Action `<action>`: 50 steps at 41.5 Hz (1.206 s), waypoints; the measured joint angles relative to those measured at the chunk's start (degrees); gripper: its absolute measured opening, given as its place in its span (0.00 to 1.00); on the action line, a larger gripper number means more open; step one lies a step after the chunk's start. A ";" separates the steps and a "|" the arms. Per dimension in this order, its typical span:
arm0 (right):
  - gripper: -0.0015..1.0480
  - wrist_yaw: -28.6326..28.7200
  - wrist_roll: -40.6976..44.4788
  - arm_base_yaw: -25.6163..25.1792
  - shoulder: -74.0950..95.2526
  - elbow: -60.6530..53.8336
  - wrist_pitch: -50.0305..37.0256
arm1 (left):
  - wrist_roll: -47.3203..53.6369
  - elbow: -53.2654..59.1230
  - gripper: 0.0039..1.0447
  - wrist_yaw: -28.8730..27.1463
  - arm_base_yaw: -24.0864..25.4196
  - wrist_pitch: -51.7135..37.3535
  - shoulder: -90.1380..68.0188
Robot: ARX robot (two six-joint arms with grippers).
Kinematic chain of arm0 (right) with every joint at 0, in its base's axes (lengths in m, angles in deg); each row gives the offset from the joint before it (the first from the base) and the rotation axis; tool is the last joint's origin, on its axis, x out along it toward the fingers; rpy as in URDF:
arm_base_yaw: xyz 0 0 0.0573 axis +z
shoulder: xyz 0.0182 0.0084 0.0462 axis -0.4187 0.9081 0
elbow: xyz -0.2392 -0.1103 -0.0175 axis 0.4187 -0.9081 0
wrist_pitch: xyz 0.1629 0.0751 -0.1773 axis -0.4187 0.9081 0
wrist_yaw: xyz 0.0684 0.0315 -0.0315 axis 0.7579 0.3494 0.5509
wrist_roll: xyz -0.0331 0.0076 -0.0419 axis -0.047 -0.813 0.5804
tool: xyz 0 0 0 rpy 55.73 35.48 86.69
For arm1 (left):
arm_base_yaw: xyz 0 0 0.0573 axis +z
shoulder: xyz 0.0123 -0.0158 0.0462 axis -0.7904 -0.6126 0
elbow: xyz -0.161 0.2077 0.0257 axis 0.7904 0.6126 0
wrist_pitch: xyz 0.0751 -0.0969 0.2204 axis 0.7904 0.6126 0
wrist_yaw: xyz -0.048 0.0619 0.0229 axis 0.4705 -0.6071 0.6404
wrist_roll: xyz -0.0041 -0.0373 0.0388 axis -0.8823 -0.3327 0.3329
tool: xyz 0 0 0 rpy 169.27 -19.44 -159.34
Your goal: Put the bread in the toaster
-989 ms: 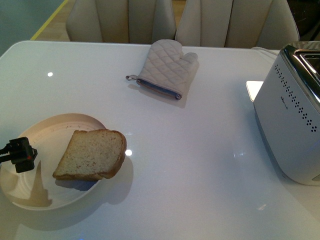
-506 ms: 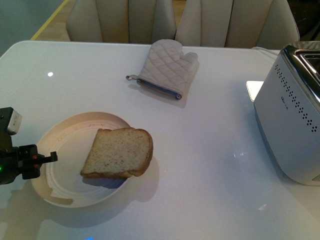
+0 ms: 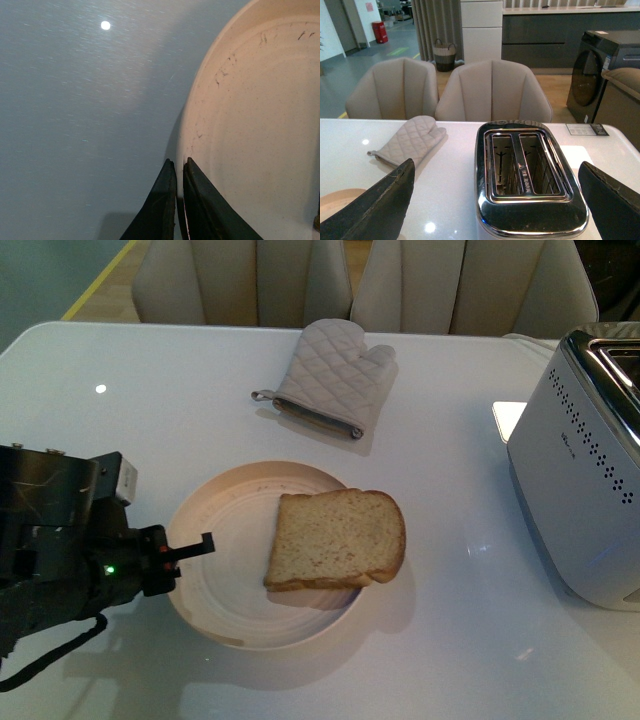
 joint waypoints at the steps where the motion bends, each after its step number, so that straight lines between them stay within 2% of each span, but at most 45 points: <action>1: 0.92 0.00 0.00 0.00 0.00 0.00 0.00 | -0.39 -0.09 0.03 -0.09 -0.35 0.07 -0.07; 6: 0.92 0.00 0.00 0.00 0.00 0.00 0.00 | -3.32 -0.98 0.03 -1.01 -3.30 0.83 -0.26; 13: 0.92 0.00 0.00 0.00 0.00 0.00 0.00 | -5.46 -1.36 0.04 -1.07 -4.57 1.09 -0.26; 19: 0.92 0.00 0.00 0.00 0.00 0.00 0.00 | -5.60 -1.05 0.26 -0.87 -4.85 0.90 0.04; 23: 0.92 0.00 0.00 0.00 0.00 0.00 0.00 | -5.64 1.25 0.43 -0.90 -3.37 -1.57 2.99; 31: 0.92 0.00 0.00 0.00 0.00 0.00 0.00 | -6.36 11.02 0.74 1.84 4.15 -8.72 20.35; 38: 0.92 0.00 0.00 0.00 0.00 0.00 0.00 | -6.54 19.78 0.95 4.85 10.80 -6.86 41.07; 41: 0.92 -0.02 0.00 0.00 0.00 0.00 0.00 | -7.61 23.58 0.93 6.32 14.40 -4.28 54.40; 46: 0.92 -0.04 -0.02 0.00 0.00 0.00 0.00 | -7.82 24.00 0.94 6.49 15.30 -4.28 62.58; 48: 0.92 -0.04 0.00 0.00 0.00 0.00 0.00 | -2.10 25.68 0.86 1.11 14.03 -11.23 61.33; 50: 0.92 0.00 0.00 0.00 -0.02 0.00 0.00 | 4.04 28.02 0.77 -1.73 13.51 -16.50 60.61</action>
